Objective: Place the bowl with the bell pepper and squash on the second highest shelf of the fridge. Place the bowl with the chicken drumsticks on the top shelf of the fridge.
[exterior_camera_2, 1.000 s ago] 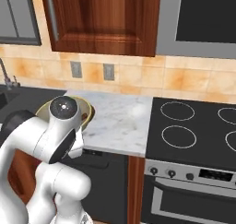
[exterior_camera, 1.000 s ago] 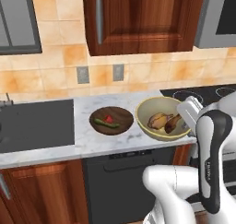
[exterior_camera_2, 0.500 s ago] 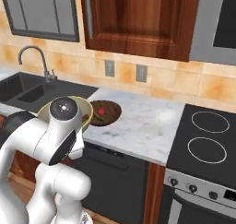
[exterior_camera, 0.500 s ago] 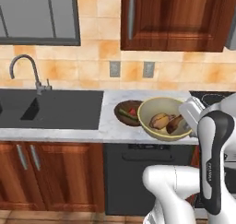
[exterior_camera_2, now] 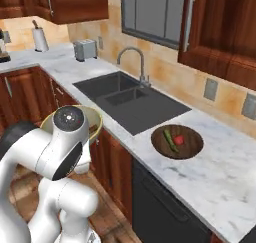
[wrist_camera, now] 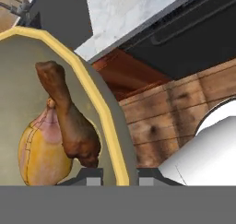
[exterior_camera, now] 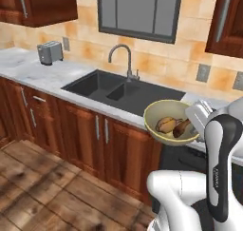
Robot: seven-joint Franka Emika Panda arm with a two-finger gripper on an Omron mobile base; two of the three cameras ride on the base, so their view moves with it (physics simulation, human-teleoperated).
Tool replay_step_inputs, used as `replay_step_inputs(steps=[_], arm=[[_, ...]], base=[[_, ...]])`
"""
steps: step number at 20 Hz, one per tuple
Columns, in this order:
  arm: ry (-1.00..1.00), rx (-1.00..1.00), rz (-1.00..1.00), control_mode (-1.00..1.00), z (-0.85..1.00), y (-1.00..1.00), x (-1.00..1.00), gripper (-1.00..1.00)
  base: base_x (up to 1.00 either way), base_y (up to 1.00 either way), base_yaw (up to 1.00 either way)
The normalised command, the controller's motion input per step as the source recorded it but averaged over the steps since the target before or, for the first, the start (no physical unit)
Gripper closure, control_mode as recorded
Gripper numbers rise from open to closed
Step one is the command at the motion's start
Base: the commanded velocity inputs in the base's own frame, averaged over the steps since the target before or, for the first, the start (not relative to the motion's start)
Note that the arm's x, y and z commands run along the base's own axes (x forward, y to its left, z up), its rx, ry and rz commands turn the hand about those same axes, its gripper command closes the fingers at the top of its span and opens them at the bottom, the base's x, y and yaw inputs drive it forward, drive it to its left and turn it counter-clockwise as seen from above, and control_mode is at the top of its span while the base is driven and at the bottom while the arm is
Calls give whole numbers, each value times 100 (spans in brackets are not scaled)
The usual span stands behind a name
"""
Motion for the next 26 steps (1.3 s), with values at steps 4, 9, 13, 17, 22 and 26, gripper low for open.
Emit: replay_step_inputs(steps=[4,9,13,17,22,26], arm=[[0,0,0,100,0,0,0,100],[0,0,0,100,0,0,0,100],[0,0,0,100,0,0,0,100],[0,0,0,100,0,0,0,100],[0,0,0,100,0,0,0,100],[0,0,0,100,0,0,0,100]], base=[[-1,9,90],[0,4,98],[0,8,100],[0,11,99],[0,10,98],[0,6,99]])
